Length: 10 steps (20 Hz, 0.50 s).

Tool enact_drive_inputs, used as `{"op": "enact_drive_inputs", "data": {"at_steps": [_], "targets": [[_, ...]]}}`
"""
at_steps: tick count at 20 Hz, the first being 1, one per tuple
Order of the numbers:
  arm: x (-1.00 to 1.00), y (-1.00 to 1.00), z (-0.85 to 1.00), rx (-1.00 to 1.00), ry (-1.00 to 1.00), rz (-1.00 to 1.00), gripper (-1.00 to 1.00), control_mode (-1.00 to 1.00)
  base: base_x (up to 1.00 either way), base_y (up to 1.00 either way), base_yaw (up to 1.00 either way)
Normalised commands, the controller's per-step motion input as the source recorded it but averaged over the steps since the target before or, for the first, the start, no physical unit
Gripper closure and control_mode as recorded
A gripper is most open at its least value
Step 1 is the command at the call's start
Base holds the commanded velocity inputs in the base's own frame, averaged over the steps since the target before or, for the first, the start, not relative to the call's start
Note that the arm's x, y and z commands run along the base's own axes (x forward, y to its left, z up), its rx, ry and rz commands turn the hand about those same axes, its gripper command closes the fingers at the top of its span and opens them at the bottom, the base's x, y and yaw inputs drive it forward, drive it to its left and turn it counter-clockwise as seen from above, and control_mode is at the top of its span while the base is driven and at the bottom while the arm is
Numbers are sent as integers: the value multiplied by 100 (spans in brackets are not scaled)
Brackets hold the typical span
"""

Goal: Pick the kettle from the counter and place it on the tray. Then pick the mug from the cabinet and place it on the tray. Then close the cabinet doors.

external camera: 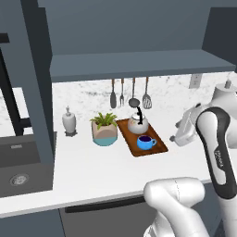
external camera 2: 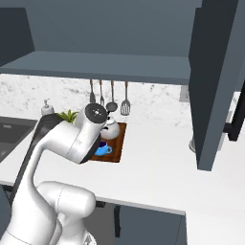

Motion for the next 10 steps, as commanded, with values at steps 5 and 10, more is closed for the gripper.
{"op": "enact_drive_inputs", "data": {"at_steps": [5, 10], "targets": [[-23, 50, 29, 0, -41, 37, -100, -100, 0, 0, 0], [-29, 59, 34, -3, -55, 38, -100, -100, 0, 0, 0]]}}
